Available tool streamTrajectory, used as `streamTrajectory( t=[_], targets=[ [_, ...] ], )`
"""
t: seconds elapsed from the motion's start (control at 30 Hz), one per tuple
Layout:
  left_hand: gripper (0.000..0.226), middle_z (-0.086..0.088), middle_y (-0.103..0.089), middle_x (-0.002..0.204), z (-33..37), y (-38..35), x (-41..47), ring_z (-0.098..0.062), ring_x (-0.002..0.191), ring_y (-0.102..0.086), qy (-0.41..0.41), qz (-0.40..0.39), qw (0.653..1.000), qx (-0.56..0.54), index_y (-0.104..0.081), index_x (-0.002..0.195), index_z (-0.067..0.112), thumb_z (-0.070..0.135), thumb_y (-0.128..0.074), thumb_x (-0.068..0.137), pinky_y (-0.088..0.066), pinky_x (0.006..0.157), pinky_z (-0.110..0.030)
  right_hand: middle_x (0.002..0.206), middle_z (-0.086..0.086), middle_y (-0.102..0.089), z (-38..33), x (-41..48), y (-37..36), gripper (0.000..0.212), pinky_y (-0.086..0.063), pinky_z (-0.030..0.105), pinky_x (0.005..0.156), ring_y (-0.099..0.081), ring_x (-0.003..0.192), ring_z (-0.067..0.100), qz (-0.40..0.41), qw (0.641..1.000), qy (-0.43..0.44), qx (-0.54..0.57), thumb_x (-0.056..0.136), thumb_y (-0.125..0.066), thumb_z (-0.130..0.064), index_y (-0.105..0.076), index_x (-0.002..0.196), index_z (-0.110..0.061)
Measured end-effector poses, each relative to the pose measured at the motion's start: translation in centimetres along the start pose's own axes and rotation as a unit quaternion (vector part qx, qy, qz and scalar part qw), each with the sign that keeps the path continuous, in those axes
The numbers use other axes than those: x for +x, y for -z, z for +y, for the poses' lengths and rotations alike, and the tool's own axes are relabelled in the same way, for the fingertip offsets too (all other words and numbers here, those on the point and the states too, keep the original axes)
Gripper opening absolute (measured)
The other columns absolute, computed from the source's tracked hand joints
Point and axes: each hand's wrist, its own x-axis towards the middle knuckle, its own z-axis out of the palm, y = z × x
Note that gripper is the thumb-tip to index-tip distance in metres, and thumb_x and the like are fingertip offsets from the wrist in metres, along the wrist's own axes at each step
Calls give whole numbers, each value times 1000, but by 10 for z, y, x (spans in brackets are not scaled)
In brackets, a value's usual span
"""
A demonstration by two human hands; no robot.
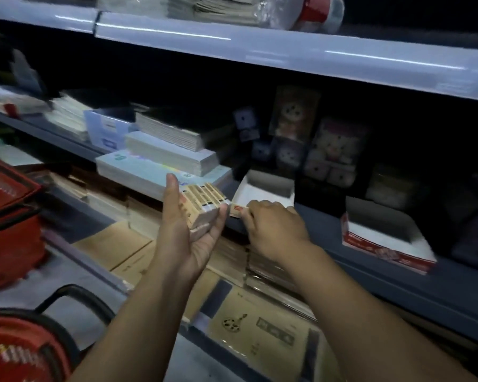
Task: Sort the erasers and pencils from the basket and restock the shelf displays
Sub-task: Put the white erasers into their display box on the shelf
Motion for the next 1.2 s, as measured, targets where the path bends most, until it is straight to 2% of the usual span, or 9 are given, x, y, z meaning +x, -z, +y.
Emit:
streamTrajectory(
  t=[0.3, 0.37, 0.47, 0.67, 0.73, 0.8, 0.87, 1.0, 1.2],
  targets=[
    [77, -20, -67, 123, -12, 0, -16, -31, 101, -72, 51, -2, 996, -71, -67, 124, 7, 63, -79, 72, -61, 67, -28, 112, 4, -63, 32, -39, 15, 46, -40, 42, 94, -55, 109, 28, -23, 998, -55, 27, 106, -26, -47, -63, 107, -20],
    [78, -21, -67, 122, -21, -3, -23, -32, 99, -72, 63, -6, 995, -73, -66, 125, 6, 62, -79, 72, -61, 64, -27, 108, 2, -63, 37, -46, 22, 52, -41, 42, 93, -56, 105, 26, -22, 996, -76, 49, 105, -24, -52, -66, 98, -22],
    [79, -25, -67, 120, -35, -9, -30, -34, 92, -74, 67, 3, 996, -52, -64, 126, 4, 61, -79, 73, -62, 63, -28, 96, -1, -61, 47, -55, 29, 55, -40, 38, 81, -53, 92, 24, -15, 990, -107, 88, 105, -24, -54, -59, 76, -23],
    [75, -26, -67, 120, -54, -25, -32, -35, 87, -76, 65, 25, 997, -46, -65, 124, 5, 59, -79, 74, -63, 67, -30, 90, 4, -64, 71, -47, 32, 39, -41, 32, 69, -56, 84, 28, -1, 985, -152, 81, 99, -45, -43, -63, 80, -15],
    [72, -25, -70, 115, -57, -29, -31, -35, 86, -76, 66, 16, 997, -26, -66, 121, 4, 59, -78, 76, -63, 65, -28, 86, 0, -66, 74, -40, 32, 30, -48, 31, 69, -61, 82, 25, 26, 982, -143, 120, 95, -53, -39, -65, 80, -16],
    [70, -24, -73, 111, -61, -31, -26, -31, 88, -75, 67, -5, 998, 2, -68, 118, 3, 60, -75, 78, -60, 57, -22, 79, -8, -68, 71, -36, 34, 23, -51, 26, 68, -64, 78, 10, 94, 959, -104, 245, 94, -60, -36, -69, 78, -22],
    [69, -22, -73, 114, -63, -32, -20, -26, 91, -73, 62, -30, 997, 25, -66, 120, 3, 61, -71, 81, -55, 51, -16, 76, -10, -70, 61, -35, 38, 18, -46, 16, 61, -62, 70, -2, 124, 916, -62, 377, 94, -65, -35, -73, 81, -25],
    [71, -22, -71, 120, -65, -34, -4, -22, 93, -70, 63, -58, 996, 27, -65, 123, 0, 61, -66, 86, -51, 49, -12, 77, -14, -73, 53, -30, 39, 13, -44, 13, 58, -62, 66, -4, 66, 874, -27, 481, 91, -72, -35, -78, 87, -25],
    [79, -25, -67, 127, -70, -34, 12, -25, 108, -60, 56, -60, 996, 33, -63, 128, -1, 63, -66, 82, -49, 48, -11, 81, 7, -76, 59, -12, 30, 8, -60, 40, 68, -70, 68, 22, 38, 833, -86, 545, 93, -71, -22, -78, 89, -20]
  ],
)
